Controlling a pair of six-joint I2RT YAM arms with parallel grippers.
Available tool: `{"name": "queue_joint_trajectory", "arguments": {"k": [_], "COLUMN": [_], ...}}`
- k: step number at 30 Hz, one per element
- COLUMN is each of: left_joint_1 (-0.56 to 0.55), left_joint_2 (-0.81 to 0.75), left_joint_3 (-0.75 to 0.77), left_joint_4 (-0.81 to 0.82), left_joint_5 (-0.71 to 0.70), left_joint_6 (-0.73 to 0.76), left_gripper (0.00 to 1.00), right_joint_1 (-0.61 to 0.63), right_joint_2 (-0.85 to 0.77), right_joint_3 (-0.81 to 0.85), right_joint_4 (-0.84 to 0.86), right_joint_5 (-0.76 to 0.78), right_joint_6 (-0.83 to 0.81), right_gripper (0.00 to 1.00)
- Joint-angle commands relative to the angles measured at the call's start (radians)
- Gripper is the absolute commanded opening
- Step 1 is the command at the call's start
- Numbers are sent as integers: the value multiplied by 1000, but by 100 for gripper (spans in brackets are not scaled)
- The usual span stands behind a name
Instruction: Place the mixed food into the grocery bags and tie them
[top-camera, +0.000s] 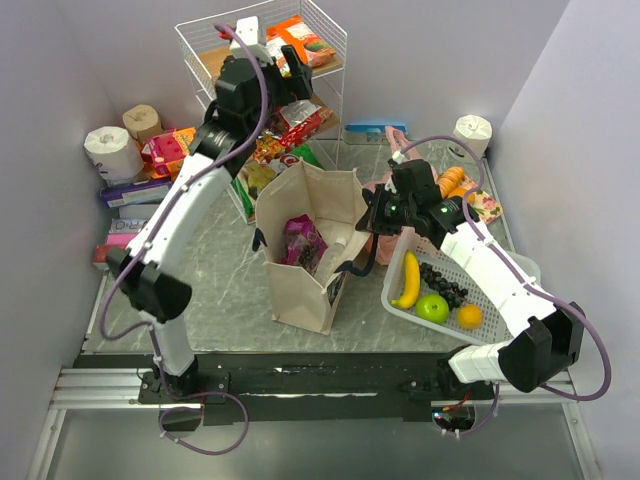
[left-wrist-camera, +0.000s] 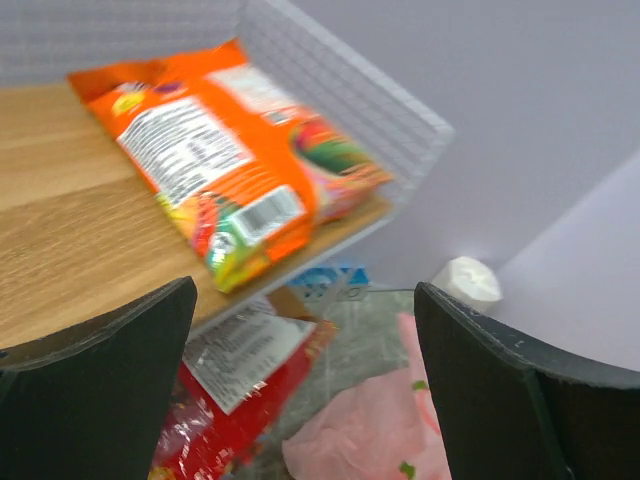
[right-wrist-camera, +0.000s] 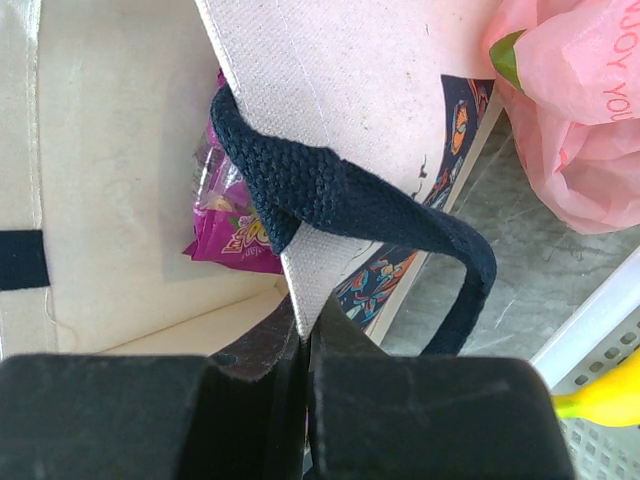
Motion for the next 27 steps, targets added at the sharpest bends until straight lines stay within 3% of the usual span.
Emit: {"name": "queue_joint_trajectory", "arguments": {"k": [1,5,19,27], "left_joint_1": [48,82,111,109], "left_joint_2": [75,148,228,254], "left_joint_3": [115,211,215,221], "left_joint_4": [-14,-34,-54,-35], "left_joint_5": [-21,15,95,104], "left_joint_6": [-71,-94,-121,-129], "left_gripper": [96,96,98,89], "right_joint_1": [-10,-12,-10,-12], "right_joint_2": [-57,-64,-60,-55], "right_joint_3": [-3,0,22,23], "right_joint_4": [88,83,71,71], "right_joint_5": [-4,6,31,31], "right_joint_6": [11,8,-8,-12], "right_gripper": [3,3,3,3]}}
